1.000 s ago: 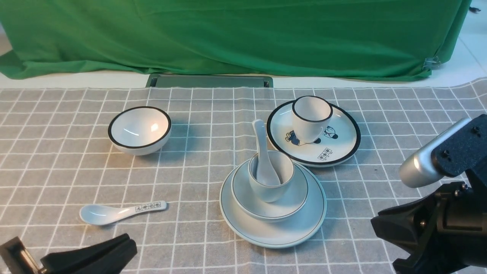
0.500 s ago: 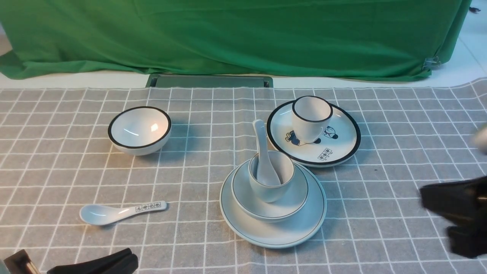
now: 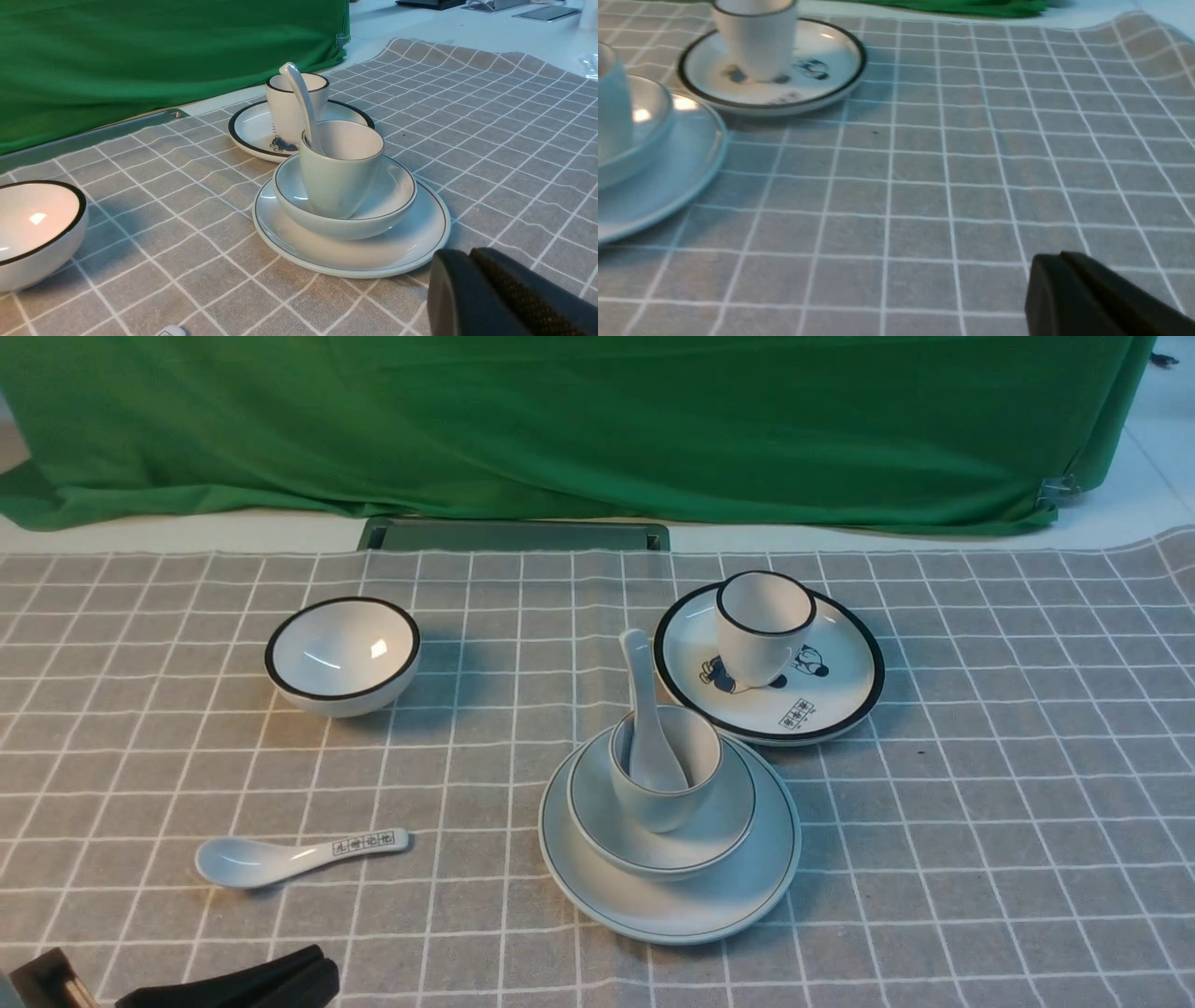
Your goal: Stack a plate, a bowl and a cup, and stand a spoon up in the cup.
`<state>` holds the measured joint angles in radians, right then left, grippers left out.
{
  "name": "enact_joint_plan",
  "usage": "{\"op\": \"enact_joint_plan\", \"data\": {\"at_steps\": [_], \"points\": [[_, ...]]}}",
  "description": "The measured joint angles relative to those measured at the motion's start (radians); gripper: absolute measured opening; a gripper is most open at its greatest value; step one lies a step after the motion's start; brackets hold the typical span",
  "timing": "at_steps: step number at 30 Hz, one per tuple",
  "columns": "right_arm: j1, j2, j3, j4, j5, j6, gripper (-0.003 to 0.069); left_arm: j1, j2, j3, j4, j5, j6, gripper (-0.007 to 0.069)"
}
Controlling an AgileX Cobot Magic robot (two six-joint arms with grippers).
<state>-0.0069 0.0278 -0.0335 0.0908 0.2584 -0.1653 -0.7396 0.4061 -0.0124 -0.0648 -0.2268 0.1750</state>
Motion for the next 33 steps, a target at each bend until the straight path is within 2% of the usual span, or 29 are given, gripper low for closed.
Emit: {"op": "enact_joint_plan", "data": {"at_steps": [4, 11, 33], "points": [[-0.009, -0.026, 0.039, 0.0, 0.001, 0.043, 0.0017, 0.0, 0.0, 0.0, -0.001, 0.0, 0.001, 0.0011], [-0.009, -0.026, 0.039, 0.0, -0.006, -0.031, 0.0019, 0.0, 0.0, 0.001, -0.001, 0.0, 0.0, 0.0013], [-0.009, -0.026, 0.039, 0.0, -0.008, -0.012, 0.0064, 0.0, 0.0, 0.001, -0.001, 0.0, 0.0, 0.0013]]}}
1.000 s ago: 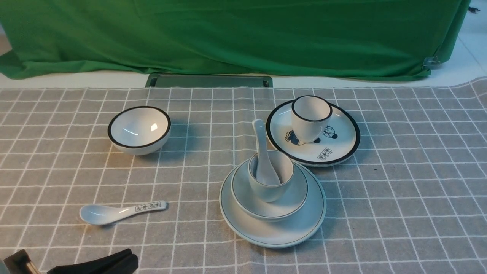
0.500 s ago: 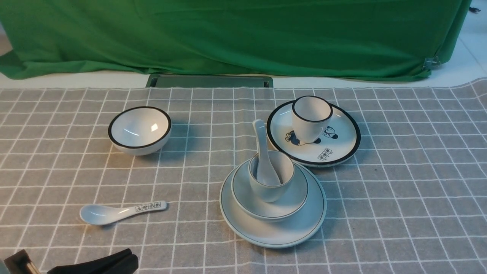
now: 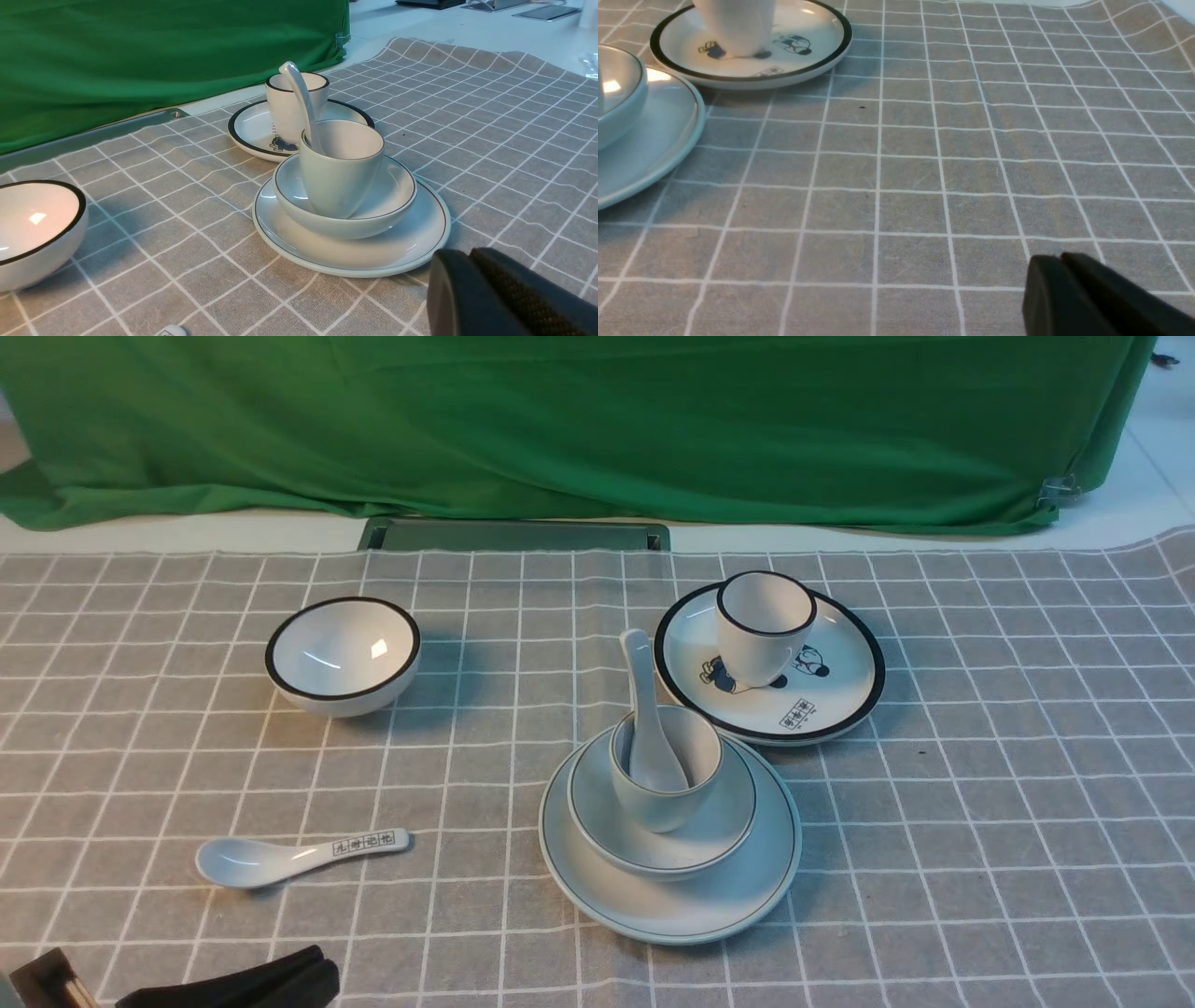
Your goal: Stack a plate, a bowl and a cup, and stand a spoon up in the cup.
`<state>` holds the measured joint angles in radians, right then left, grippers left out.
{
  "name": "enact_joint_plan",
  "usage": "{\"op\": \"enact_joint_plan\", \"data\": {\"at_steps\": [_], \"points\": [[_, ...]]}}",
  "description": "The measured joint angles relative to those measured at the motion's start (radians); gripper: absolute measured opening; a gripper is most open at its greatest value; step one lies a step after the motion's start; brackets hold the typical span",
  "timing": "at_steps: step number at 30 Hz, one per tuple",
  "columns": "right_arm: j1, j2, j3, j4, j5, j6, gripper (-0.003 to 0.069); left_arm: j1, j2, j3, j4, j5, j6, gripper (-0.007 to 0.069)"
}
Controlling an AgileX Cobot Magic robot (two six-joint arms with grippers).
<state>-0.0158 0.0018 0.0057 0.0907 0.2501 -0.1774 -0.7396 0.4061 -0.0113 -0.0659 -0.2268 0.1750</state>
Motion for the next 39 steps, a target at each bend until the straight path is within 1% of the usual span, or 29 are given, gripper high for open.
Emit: {"op": "enact_joint_plan", "data": {"at_steps": [14, 17, 21, 25, 26, 27, 28, 30, 31, 32, 34, 35, 39], "points": [[0.0, 0.0, 0.0, 0.0, 0.0, 0.002, 0.0088, 0.0, 0.0, 0.0, 0.0, -0.011, 0.001, 0.0016], [0.0, 0.0, 0.0, 0.0, 0.0, 0.002, 0.0089, 0.02, -0.007, 0.0, -0.032, -0.039, 0.063, 0.0016], [0.0, 0.0, 0.0, 0.0, 0.0, 0.002, 0.009, 0.154, -0.057, 0.0, -0.064, -0.059, 0.095, 0.0017], [0.0, 0.0, 0.0, 0.0, 0.0, 0.002, 0.0097, 0.418, -0.169, 0.0, -0.074, 0.002, 0.085, 0.0017], [0.0, 0.0, 0.0, 0.0, 0.0, 0.002, 0.0098, 0.488, -0.207, 0.0, -0.078, 0.043, 0.071, 0.0017], [0.0, 0.0, 0.0, 0.0, 0.0, 0.002, 0.0101, 0.58, -0.253, 0.007, -0.079, 0.092, 0.052, 0.0017], [0.0, 0.0, 0.0, 0.0, 0.0, 0.002, 0.0101, 0.58, -0.253, 0.008, -0.079, 0.092, 0.049, 0.0017], [0.0, 0.0, 0.0, 0.0, 0.0, 0.002, 0.0106, 0.696, -0.33, 0.016, -0.079, 0.191, 0.025, 0.0017], [0.0, 0.0, 0.0, 0.0, 0.0, 0.002, 0.0107, 0.726, -0.359, 0.017, -0.079, 0.227, 0.016, 0.0017], [0.0, 0.0, 0.0, 0.0, 0.001, 0.002, 0.0108, 0.759, -0.387, 0.017, -0.079, 0.308, 0.0, 0.0017], [0.0, -0.001, 0.0, 0.0, -0.004, 0.002, 0.0114, 0.792, -0.402, 0.019, -0.079, 0.44, -0.013, 0.0017], [0.0, -0.001, 0.0, 0.0, -0.003, 0.002, 0.0115, 0.795, -0.405, 0.02, -0.08, 0.465, -0.02, 0.0017], [0.0, -0.001, 0.0, 0.0, -0.004, 0.002, 0.012, 0.796, -0.405, 0.02, -0.082, 0.464, -0.045, 0.0017]]}}
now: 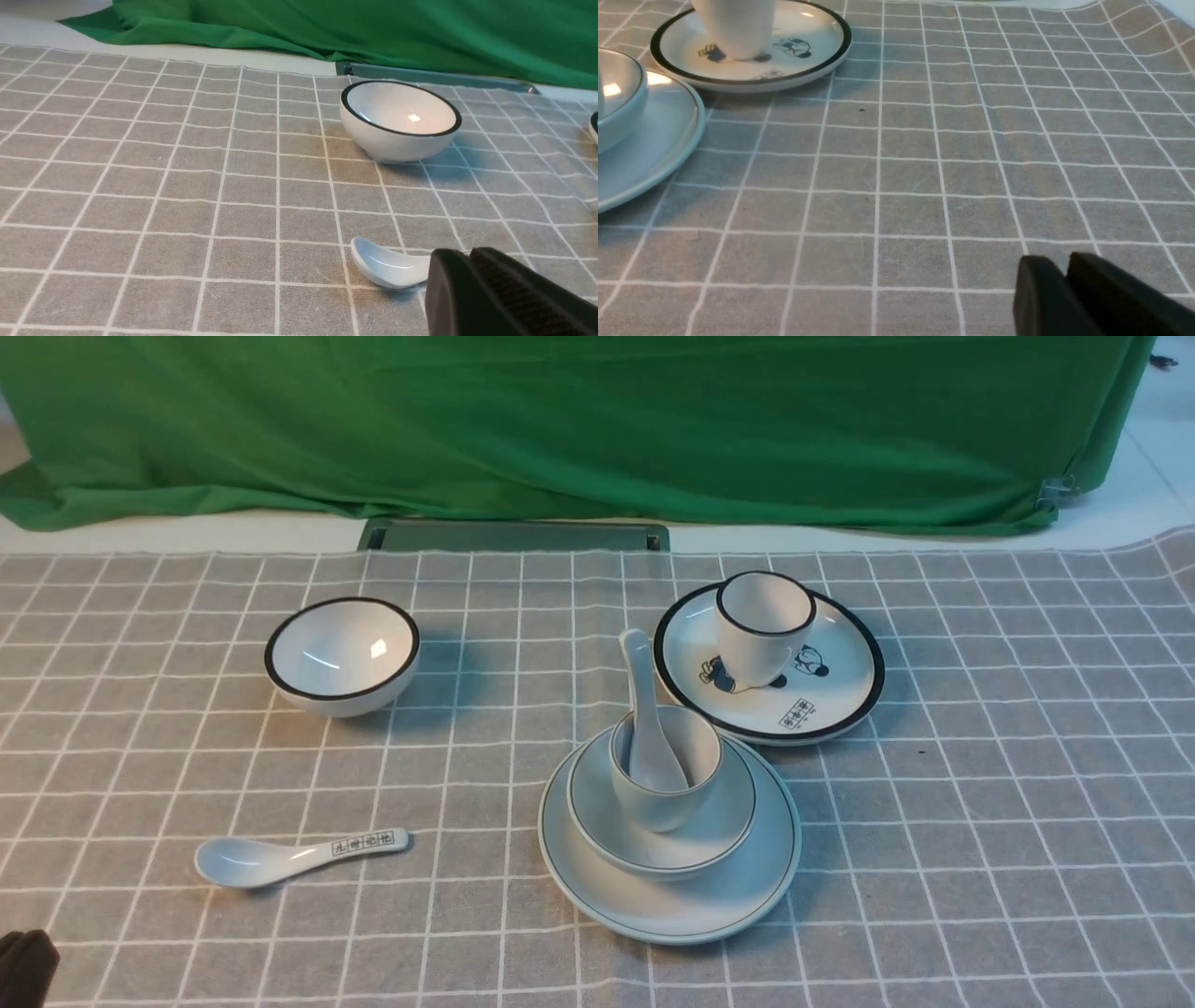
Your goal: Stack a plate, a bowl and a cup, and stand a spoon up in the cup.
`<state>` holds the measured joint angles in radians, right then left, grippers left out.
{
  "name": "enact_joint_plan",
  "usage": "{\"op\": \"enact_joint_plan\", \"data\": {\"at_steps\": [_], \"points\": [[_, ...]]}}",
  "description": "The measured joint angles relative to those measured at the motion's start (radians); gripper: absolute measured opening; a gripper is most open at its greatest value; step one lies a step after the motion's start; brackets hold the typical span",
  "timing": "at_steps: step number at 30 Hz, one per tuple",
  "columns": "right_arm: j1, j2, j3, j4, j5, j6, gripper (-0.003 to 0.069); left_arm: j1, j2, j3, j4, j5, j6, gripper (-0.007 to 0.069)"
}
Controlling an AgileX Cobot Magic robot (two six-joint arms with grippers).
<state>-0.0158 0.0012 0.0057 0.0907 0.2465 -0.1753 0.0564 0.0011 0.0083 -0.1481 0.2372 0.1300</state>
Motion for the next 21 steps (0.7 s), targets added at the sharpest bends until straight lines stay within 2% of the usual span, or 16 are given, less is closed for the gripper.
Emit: {"op": "enact_joint_plan", "data": {"at_steps": [21], "points": [[0.0, -0.001, 0.0, 0.0, 0.0, 0.0, 0.0161, 0.0, 0.0, 0.0, 0.0, -0.007, -0.004, 0.0017]]}}
